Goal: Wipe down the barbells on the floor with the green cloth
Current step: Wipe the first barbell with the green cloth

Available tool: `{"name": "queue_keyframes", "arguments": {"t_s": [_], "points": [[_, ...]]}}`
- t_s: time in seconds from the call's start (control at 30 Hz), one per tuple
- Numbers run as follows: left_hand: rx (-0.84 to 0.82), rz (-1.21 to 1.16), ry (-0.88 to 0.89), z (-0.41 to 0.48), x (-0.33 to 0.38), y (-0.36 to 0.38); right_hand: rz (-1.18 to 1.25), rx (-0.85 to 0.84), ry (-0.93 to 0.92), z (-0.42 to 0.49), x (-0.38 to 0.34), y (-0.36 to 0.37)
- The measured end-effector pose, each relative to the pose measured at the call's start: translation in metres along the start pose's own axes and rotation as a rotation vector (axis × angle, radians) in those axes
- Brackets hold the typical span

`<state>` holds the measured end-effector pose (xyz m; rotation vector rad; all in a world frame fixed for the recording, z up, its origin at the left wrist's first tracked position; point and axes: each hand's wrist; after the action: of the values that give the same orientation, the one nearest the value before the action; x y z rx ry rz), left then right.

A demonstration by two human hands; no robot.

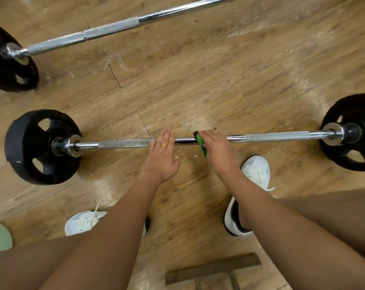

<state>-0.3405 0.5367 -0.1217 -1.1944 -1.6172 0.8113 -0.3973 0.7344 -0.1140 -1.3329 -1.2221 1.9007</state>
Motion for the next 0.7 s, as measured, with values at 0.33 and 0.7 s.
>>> {"name": "queue_keyframes", "arguments": {"t_s": [0.33, 0.7], "points": [[0.013, -0.033, -0.022, 0.017, -0.002, -0.006, 0.01, 0.085, 0.06, -0.001, 0.003, 0.009], [0.003, -0.045, -0.032, 0.017, 0.0, -0.013, -0.002, -0.085, 0.052, 0.02, 0.011, 0.011]]}}
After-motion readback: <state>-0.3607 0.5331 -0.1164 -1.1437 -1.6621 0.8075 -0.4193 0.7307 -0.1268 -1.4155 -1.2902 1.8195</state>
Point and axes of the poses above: each hand's wrist, its own z-axis towards the middle knuckle, its own y-axis out of the palm, x = y × z, and after that the axes turned 8 degrees about x, right-handed
